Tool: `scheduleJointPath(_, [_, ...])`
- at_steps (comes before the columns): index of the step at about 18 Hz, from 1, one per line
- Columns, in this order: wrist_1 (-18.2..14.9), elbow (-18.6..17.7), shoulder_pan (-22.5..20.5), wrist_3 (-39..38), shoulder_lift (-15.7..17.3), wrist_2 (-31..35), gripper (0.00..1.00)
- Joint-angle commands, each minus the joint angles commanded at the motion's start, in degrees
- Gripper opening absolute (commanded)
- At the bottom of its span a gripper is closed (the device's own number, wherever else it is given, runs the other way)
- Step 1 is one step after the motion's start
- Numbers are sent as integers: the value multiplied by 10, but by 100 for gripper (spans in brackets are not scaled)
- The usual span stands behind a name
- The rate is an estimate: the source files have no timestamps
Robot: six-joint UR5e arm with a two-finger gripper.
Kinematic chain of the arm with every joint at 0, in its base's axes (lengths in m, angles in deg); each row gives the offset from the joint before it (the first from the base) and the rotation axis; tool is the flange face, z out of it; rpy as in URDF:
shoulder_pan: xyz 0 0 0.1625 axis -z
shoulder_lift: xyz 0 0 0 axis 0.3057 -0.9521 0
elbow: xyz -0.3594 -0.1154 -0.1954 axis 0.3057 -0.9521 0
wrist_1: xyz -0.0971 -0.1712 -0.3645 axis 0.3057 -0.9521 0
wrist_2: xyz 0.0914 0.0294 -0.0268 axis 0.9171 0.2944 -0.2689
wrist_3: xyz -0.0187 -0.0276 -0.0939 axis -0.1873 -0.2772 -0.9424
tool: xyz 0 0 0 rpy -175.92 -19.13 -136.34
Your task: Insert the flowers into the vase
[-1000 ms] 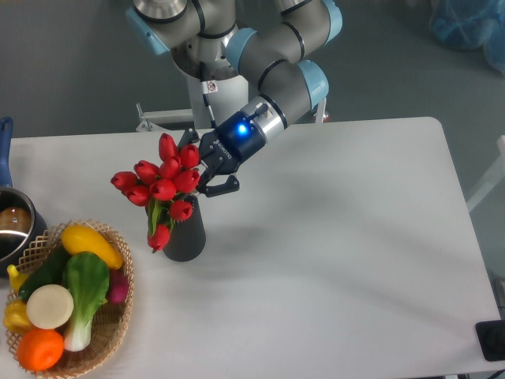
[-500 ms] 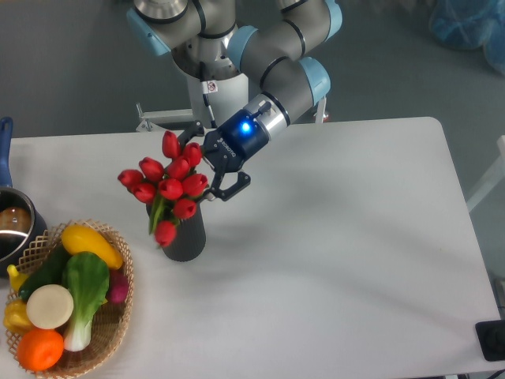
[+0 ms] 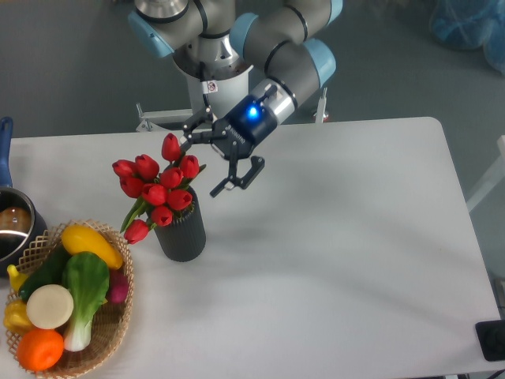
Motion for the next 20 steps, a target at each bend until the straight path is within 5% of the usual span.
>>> scheduleJointPath(5, [-1,22,-35,0,55,164,100])
scheduleJointPath(10, [0,56,-72,1,77,258,100])
scheduleJointPath(15, [-5,141,-87,-17,40,320,100])
scheduleJointPath(20, [-27,185,-52,-19,-6,496,100])
